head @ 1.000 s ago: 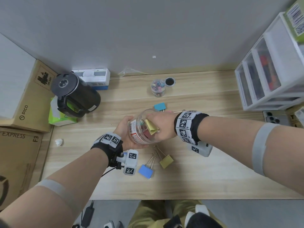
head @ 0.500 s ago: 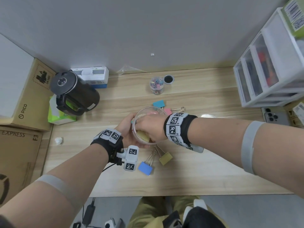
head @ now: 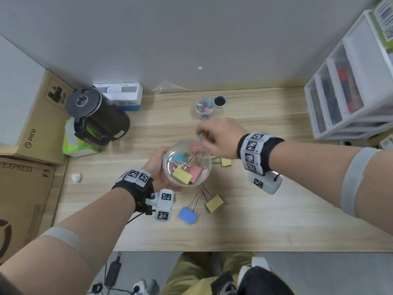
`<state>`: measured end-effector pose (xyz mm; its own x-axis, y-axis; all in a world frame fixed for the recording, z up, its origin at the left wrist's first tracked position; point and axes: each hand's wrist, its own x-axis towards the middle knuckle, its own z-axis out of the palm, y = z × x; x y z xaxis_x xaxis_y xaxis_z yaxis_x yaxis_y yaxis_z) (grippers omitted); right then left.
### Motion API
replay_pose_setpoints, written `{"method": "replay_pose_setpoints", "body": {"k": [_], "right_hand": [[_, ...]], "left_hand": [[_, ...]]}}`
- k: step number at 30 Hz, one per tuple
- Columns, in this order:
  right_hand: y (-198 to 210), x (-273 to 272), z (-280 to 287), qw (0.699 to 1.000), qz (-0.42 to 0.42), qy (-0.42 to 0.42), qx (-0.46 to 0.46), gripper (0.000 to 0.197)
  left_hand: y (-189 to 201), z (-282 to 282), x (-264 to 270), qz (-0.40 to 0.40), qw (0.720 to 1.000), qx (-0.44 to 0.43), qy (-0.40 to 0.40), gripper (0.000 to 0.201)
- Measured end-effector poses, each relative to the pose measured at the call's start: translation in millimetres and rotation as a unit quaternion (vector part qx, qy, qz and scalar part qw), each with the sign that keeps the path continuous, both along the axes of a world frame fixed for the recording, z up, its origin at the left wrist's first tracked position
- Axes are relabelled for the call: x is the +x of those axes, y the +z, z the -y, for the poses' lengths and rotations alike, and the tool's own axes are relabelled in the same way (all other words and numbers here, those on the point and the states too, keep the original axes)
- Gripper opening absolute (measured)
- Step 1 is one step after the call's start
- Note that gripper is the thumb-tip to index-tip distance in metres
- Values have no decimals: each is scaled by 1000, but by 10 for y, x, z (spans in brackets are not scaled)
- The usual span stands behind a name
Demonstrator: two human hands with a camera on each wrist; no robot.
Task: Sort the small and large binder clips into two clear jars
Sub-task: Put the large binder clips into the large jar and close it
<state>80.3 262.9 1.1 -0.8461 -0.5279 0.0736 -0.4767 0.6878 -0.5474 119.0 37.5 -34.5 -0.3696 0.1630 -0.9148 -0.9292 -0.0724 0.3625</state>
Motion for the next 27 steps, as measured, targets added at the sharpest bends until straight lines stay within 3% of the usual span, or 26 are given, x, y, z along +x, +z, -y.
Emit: {"method": "replay_pose_setpoints", "body": {"k": [3,7,12,17,20,27], "right_hand": [[-201,-157,-288,984,110,-99,97,30],[-551,-127,-553,937,219,-100,253,56],[-809,-48,-447,935,224,-53,272,82],[-966,-30,-244,923,158,19,352,107],[-998,-70,-153,905,158,30,393,98],[-1046,-152,-111,902,175,36,394,79]], "left_hand": [[-18,82,33,8,1000,5,8,57],[-27,130,35,15,1000,6,9,61],[-81,156,35,27,999,4,22,54],[-134,156,12,40,999,7,13,49],[-174,168,-15,41,999,4,8,49],[-254,207,-80,48,999,14,1,63]]}}
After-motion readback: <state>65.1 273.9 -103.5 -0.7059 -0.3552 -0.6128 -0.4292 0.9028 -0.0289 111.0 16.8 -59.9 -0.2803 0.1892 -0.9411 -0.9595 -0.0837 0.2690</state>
